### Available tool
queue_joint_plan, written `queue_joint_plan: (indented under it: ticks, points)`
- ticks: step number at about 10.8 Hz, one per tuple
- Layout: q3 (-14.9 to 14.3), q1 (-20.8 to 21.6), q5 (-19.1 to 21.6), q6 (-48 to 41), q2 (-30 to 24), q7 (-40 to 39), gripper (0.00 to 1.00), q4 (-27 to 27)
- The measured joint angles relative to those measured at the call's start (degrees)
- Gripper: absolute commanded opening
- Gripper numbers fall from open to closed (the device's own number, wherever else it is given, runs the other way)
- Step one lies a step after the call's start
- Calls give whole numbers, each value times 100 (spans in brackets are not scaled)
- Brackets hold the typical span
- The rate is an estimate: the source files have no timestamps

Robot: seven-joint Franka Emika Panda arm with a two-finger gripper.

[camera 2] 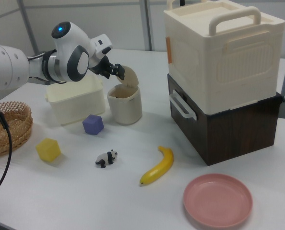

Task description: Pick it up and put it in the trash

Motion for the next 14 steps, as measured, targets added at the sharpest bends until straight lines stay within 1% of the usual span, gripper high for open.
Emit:
queue_joint_plan:
  ticks: [1,2,3,4,6,9,12,13,14]
  points:
    - [0,0,0,0,0,1,75,0]
    - [0,0,0,0,0,6,82,0]
    - [-1,0,1,0,-12,70,100,-2]
    - [-1,0,2,-92,-56,250,100,-12]
    - [-1,9,2,-902,-277,474,100,-12]
    - [0,35,3,-2928,-930,520,100,-16]
    - [34,26,2,-4720,-1459,525,100,-33]
    - [100,-8,2,-5105,-1545,525,100,-48]
    - [171,-69,2,-5257,-1592,525,100,-57]
